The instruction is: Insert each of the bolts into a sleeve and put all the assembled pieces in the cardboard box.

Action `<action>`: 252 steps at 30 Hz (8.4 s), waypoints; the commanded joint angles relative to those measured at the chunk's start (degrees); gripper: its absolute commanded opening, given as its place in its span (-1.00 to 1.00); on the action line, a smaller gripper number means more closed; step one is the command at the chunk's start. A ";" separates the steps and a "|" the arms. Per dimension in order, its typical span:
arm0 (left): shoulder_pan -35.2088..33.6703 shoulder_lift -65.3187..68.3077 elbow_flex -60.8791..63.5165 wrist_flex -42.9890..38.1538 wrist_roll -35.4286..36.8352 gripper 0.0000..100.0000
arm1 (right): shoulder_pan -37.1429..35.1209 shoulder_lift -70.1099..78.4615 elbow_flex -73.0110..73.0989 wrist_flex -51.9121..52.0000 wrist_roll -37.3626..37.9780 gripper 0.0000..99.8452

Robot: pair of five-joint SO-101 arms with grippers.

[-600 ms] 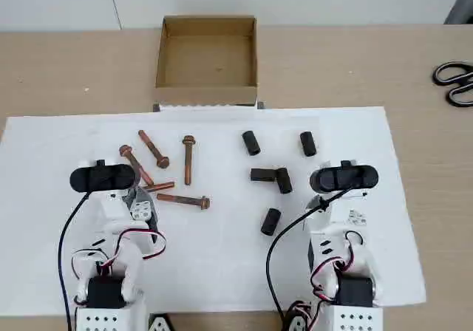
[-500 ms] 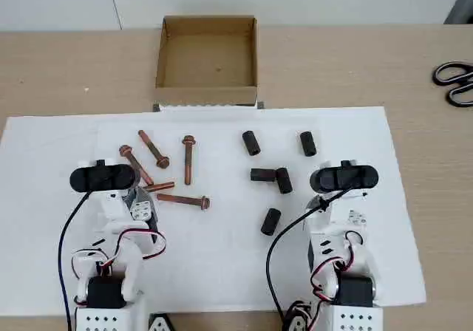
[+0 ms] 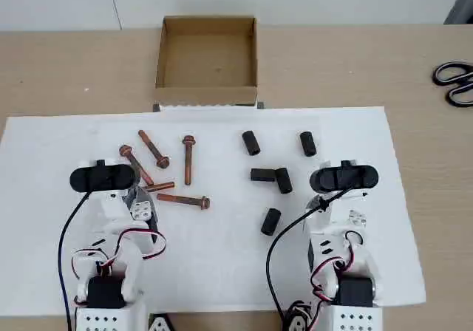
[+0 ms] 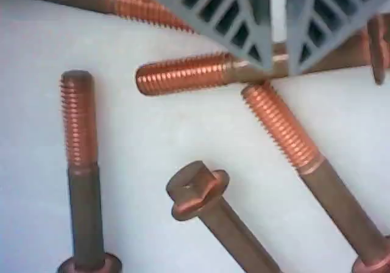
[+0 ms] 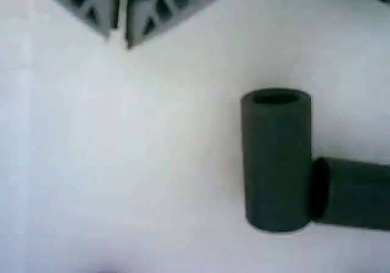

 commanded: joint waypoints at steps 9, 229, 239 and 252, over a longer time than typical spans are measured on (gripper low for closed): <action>0.00 -0.09 -1.89 0.00 0.26 -0.99 | -0.04 -0.84 0.44 -0.92 0.53 -0.99; -7.30 106.99 -86.46 14.07 24.18 -0.80 | -1.01 119.52 -106.64 34.59 14.07 -0.98; -7.30 115.60 -90.51 13.98 24.18 -0.80 | -1.01 119.52 -106.64 34.59 14.15 -0.98; -7.38 124.31 -95.34 16.26 24.18 -0.81 | -0.92 119.52 -106.64 34.59 14.24 -0.98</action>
